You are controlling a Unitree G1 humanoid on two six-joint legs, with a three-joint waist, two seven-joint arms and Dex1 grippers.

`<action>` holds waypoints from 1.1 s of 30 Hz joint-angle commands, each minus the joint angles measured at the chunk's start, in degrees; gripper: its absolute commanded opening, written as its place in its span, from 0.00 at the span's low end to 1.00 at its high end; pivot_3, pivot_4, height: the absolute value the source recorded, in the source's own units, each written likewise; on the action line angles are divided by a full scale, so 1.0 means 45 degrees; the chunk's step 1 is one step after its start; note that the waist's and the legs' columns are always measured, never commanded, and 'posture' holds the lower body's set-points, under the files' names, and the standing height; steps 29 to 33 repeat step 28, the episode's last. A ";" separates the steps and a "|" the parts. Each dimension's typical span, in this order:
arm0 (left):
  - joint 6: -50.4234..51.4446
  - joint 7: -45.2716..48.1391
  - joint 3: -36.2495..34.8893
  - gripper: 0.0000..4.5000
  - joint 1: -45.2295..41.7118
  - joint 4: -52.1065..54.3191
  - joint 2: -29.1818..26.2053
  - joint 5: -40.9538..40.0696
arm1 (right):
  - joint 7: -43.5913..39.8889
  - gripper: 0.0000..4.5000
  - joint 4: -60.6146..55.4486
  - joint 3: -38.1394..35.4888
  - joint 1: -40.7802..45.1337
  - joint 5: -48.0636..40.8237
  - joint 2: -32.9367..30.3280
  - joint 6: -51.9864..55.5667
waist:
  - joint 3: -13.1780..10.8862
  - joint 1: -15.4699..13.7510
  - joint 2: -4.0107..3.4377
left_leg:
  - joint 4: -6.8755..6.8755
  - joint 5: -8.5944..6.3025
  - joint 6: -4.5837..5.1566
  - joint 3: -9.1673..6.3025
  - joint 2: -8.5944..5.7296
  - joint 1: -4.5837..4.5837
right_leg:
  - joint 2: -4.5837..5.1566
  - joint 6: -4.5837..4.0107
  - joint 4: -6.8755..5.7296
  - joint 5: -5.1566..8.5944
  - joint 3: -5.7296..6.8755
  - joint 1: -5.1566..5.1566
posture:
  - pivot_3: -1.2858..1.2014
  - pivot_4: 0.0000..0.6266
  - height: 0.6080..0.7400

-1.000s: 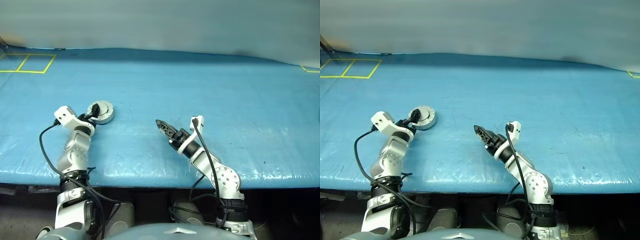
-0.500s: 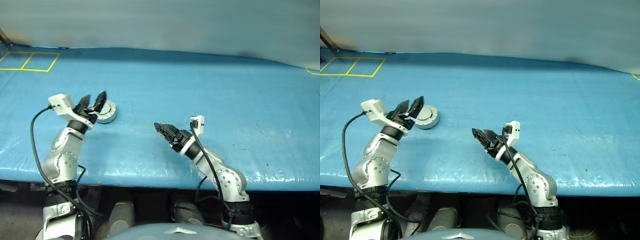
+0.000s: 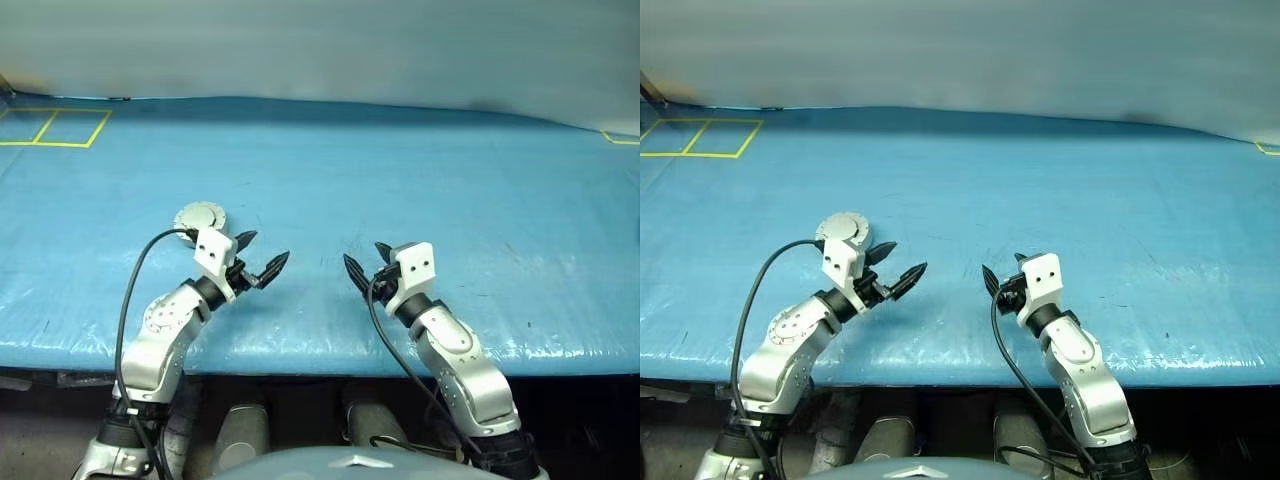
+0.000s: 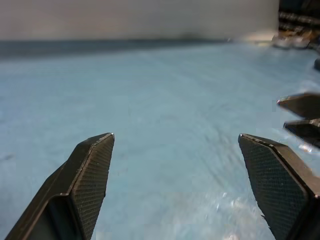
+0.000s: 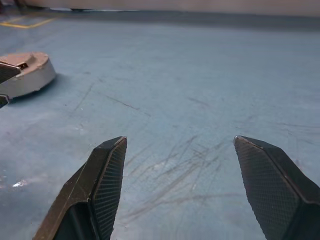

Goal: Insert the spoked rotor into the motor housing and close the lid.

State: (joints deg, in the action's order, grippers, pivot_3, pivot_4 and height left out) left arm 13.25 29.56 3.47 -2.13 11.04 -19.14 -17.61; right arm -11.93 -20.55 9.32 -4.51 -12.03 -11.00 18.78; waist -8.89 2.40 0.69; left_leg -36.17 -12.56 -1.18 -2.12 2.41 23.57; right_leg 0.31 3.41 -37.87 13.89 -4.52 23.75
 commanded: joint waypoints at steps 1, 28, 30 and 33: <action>-0.1407 -0.1134 -0.0006 0.95 0.0493 -0.0077 0.0842 0.0914 | 0.0489 0.80 -0.0419 0.0159 -0.0663 0.0245 0.0610 -0.0482 | 0.0002 -0.0073 0.0000 | -0.0001 0.0000 0.0000 0.0006 -0.0002 -0.0007 | 0.0007 0.0000 0.0003 0.0000 -0.0001 -0.0007 | 0.52 0.24 1.00; -0.2289 -0.3572 -0.1262 0.95 0.2129 -0.0251 0.3014 0.1298 | 0.3308 0.80 0.0126 -0.0155 -0.2170 0.3602 0.2285 -0.2668 | 0.0009 -0.0064 0.0008 | -0.0081 -0.0001 0.0000 0.0028 -0.0010 -0.0001 | 0.0021 -0.0041 -0.0010 0.0025 -0.0019 -0.0022 | 0.52 0.24 1.00; -0.2289 -0.3572 -0.1262 0.95 0.2129 -0.0251 0.3014 0.1298 | 0.3308 0.80 0.0126 -0.0155 -0.2170 0.3602 0.2285 -0.2668 | 0.0009 -0.0064 0.0008 | -0.0081 -0.0001 0.0000 0.0028 -0.0010 -0.0001 | 0.0021 -0.0041 -0.0010 0.0025 -0.0019 -0.0022 | 0.52 0.24 1.00; -0.2289 -0.3572 -0.1262 0.95 0.2129 -0.0251 0.3014 0.1298 | 0.3308 0.80 0.0126 -0.0155 -0.2170 0.3602 0.2285 -0.2668 | 0.0009 -0.0064 0.0008 | -0.0081 -0.0001 0.0000 0.0028 -0.0010 -0.0001 | 0.0021 -0.0041 -0.0010 0.0025 -0.0019 -0.0022 | 0.52 0.24 1.00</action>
